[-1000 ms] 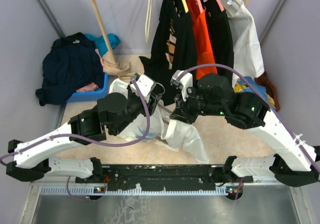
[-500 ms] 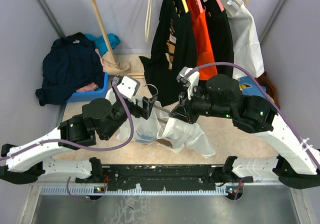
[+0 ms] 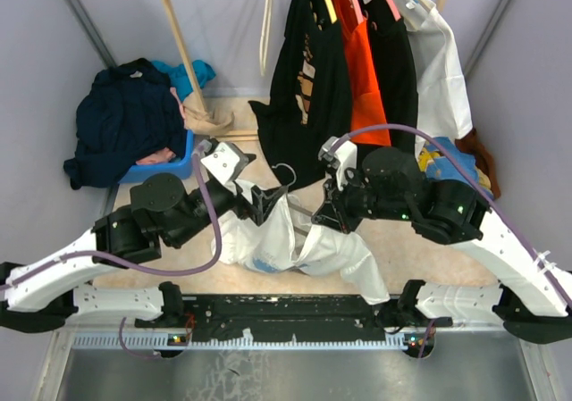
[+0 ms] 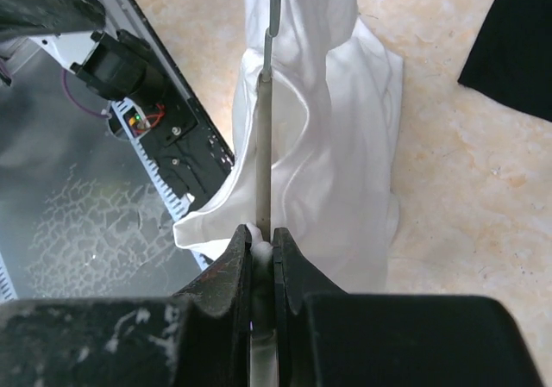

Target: Place the t-shirt on the hanger

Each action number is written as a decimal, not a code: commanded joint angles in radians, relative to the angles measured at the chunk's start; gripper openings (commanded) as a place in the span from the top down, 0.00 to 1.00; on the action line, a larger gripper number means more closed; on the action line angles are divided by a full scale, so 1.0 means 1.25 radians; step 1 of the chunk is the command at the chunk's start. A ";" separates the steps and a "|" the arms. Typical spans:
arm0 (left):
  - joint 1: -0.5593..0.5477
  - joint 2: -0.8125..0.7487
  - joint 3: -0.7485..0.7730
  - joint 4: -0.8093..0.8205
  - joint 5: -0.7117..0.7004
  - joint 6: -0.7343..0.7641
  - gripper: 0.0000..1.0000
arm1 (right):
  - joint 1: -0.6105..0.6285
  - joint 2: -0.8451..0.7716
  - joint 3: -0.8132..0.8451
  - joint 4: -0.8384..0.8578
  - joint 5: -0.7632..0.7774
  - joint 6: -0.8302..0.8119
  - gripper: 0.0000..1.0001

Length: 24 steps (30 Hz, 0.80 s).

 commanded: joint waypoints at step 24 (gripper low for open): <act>0.002 -0.331 -0.341 0.056 -0.278 -0.137 0.06 | -0.002 -0.117 0.265 -0.119 0.077 0.020 1.00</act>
